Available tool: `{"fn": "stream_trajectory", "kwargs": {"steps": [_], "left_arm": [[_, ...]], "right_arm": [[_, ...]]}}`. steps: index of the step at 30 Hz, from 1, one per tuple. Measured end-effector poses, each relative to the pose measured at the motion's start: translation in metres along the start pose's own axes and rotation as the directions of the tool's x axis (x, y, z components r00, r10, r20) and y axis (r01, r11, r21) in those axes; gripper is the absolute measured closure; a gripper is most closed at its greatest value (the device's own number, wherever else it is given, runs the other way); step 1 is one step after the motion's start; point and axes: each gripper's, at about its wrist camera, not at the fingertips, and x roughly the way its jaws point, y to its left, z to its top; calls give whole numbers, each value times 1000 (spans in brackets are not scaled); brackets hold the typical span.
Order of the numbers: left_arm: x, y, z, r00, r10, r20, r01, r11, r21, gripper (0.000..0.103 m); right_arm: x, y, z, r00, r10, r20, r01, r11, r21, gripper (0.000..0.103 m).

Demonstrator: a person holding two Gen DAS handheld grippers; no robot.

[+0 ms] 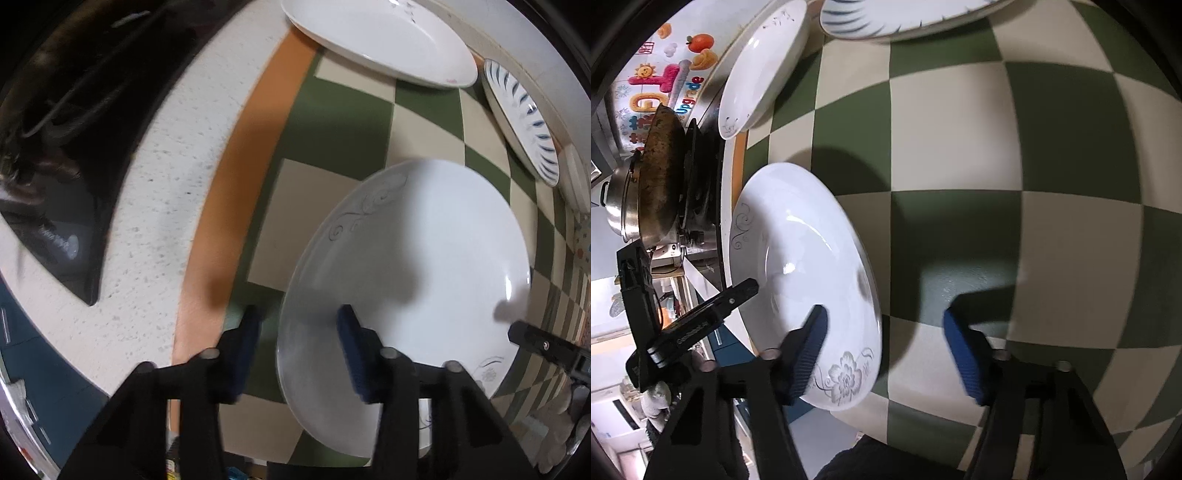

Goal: Organize plates and bowls

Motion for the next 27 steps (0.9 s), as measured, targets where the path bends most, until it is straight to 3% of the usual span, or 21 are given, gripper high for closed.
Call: {"fn": "stream_trajectory", "kwargs": {"steps": [1,2,5,9,17,27], "left_arm": [[-1,0,1,1000,-9,5,8,1000,4,71],[-4,-1,2,1000,-11,11,11,1000,9,74],[-9,-1,5,1000,-18,24,18,1000,10,76],[-19,-2,1,999,-19,45,18,1000,18,78],[-53,-28,-3,996,-42,72,40,999,35,78],[-67,-65,-16,991,-75,107,55,982,183,78]], "right_arm": [[0,2,-1,1000,-3,12,3,1000,-3,51],[0,6,0,1000,-3,26,3,1000,-13,69],[3,9,0,1000,10,20,-9,1000,-22,93],[2,14,-6,997,-35,63,39,997,-60,93],[-25,-4,-16,993,-26,111,31,998,-49,93],[-94,-56,-39,981,-32,191,34,999,-7,93]]}}
